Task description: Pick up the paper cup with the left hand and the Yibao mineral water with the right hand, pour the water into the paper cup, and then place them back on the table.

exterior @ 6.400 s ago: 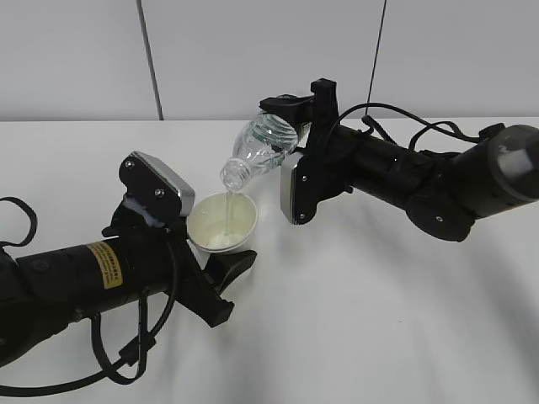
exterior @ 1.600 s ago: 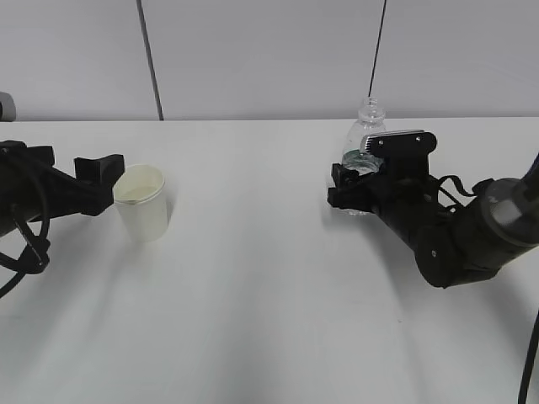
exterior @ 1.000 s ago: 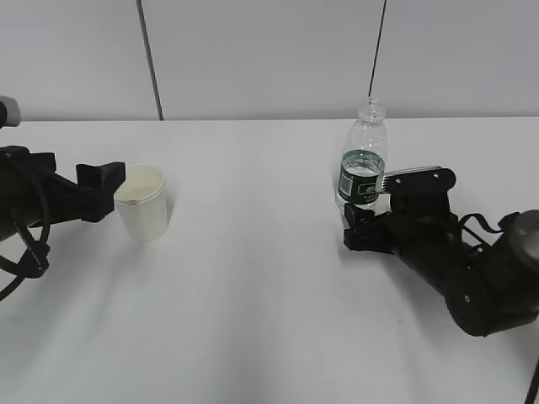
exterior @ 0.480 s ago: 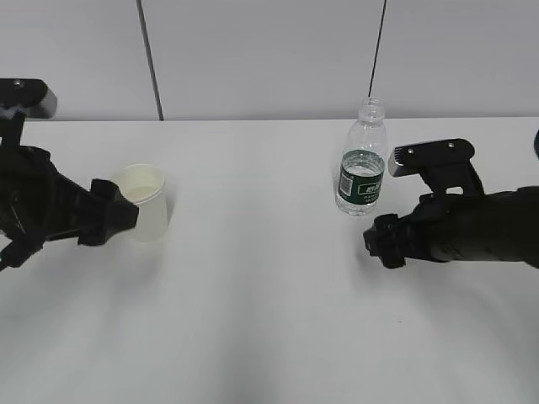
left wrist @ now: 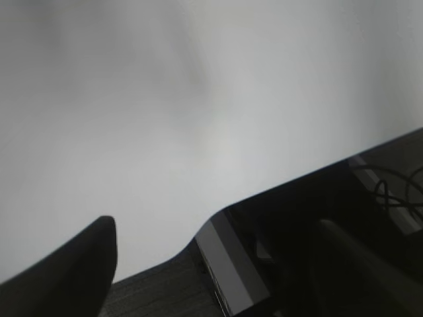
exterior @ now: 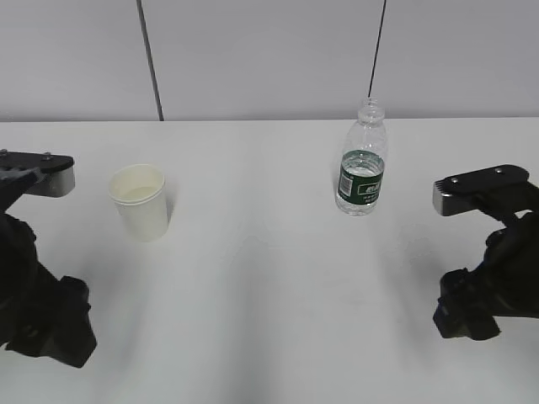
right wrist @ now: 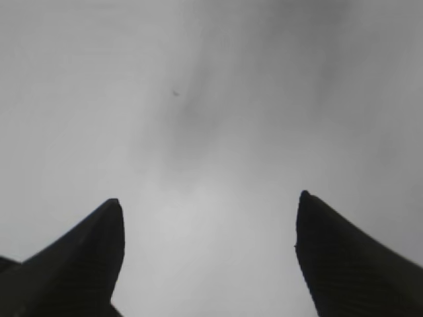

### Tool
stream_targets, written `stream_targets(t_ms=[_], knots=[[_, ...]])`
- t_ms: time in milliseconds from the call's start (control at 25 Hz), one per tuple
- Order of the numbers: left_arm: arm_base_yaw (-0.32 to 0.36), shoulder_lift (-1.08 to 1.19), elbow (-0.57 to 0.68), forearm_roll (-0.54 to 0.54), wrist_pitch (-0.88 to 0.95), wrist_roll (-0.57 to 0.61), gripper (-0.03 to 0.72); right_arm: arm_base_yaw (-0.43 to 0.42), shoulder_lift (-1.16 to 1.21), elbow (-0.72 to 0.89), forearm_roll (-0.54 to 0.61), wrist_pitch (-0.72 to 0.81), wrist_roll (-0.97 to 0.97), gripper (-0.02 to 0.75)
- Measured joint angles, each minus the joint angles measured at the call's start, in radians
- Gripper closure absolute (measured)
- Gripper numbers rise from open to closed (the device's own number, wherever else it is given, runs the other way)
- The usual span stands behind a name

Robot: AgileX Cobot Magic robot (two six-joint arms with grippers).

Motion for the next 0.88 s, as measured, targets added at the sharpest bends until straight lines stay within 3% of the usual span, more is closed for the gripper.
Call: stream_targets(t_ms=[520, 880], knots=[[0.000, -0.486, 0.018, -0.014, 0.151, 0.000, 0.164, 0.000, -0.565, 0.000, -0.005, 0.278, -0.059, 0.146], [0.000, -0.984, 0.224, 0.057, 0.158, 0.000, 0.164, 0.000, -0.979, 0.101, -0.011, 0.336, -0.073, 0.149]])
